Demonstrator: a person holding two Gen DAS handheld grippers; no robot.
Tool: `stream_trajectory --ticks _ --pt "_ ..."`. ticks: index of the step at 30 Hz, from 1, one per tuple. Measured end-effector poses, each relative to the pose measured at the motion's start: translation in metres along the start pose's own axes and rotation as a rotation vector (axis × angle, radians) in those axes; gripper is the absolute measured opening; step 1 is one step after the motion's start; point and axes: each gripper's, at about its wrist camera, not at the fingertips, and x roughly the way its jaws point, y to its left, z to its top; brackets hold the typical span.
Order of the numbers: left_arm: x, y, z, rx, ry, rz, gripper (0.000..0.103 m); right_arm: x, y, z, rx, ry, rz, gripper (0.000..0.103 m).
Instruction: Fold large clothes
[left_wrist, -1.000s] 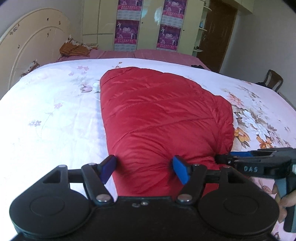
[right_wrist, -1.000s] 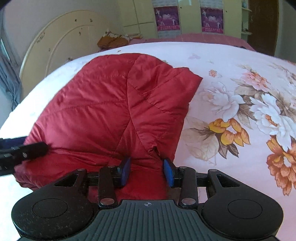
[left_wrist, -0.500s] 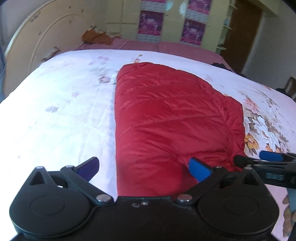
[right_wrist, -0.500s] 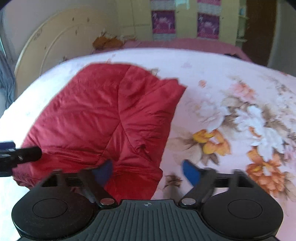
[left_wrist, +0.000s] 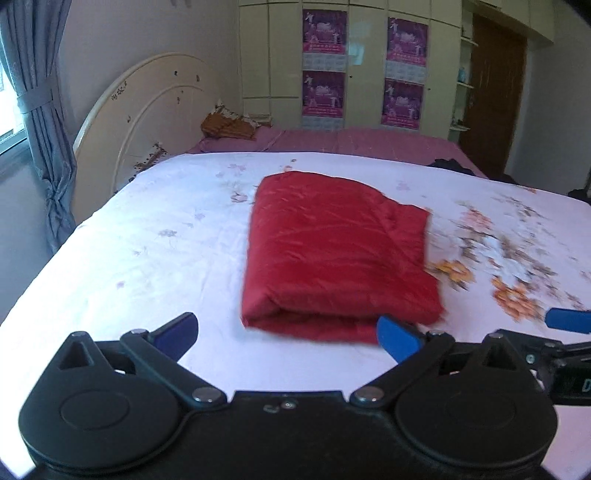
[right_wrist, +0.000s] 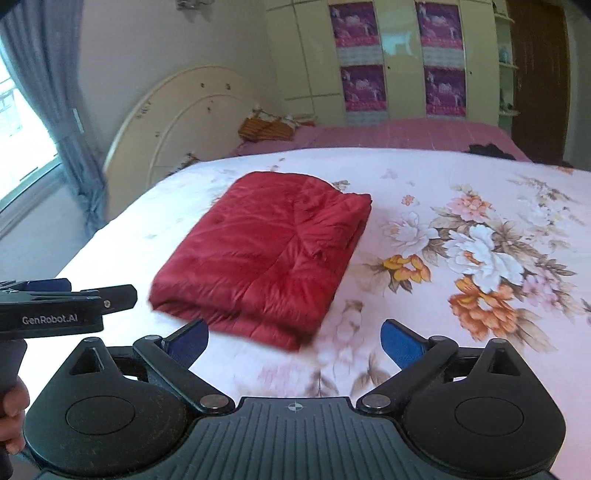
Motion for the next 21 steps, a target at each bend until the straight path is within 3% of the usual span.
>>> stream_trajectory --ticks 9,17,21 --pt "-0.083 -0.014 -0.028 -0.053 -0.036 0.044 0.103 -0.105 0.026 -0.025 -0.018 -0.12 -0.06 0.103" --pt "-0.123 -0.011 -0.046 -0.058 -0.059 0.066 0.103 -0.157 0.045 -0.041 -0.006 -0.211 -0.063 0.103" --pt "-0.137 -0.009 -0.051 -0.068 -0.068 0.065 0.103 -0.166 0.049 -0.048 -0.017 -0.213 -0.057 0.103"
